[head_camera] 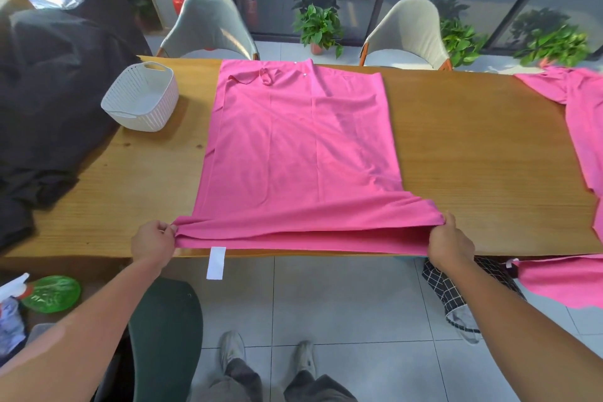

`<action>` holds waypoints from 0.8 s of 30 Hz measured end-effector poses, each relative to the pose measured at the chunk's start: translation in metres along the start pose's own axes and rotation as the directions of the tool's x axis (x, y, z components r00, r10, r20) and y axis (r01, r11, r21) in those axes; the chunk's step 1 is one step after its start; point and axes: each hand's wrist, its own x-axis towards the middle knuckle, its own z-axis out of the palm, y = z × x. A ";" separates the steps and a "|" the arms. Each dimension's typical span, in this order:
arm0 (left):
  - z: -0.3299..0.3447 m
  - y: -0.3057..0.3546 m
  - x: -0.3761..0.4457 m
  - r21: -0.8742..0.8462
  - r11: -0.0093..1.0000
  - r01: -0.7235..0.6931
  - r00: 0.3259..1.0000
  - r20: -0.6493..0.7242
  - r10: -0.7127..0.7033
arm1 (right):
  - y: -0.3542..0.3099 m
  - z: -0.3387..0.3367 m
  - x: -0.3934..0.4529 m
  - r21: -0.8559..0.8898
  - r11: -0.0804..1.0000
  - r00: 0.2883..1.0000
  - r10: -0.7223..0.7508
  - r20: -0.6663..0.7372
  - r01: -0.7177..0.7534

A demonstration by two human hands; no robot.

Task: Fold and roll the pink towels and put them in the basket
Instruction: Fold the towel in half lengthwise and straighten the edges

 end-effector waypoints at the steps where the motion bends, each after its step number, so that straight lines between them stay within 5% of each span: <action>1: 0.001 -0.001 -0.002 0.007 1.000 -0.005 1.000 -0.007 0.005 | 0.000 0.002 0.001 -0.015 1.000 1.000 0.012 0.001 -0.012; 7: 0.012 -0.024 -0.017 0.034 0.999 -0.011 1.000 0.006 0.011 | 0.008 0.022 -0.008 -0.011 0.997 0.992 0.076 0.096 -0.075; 16: 0.028 -0.054 -0.027 -0.033 0.996 0.078 0.993 0.088 -0.075 | 0.011 0.058 -0.036 -0.253 0.961 0.950 -0.025 0.311 0.108; 24: 0.035 -0.048 -0.022 -0.043 0.992 0.119 0.992 0.055 -0.116 | 0.009 0.079 -0.063 -0.226 0.930 0.954 -0.300 -0.016 0.288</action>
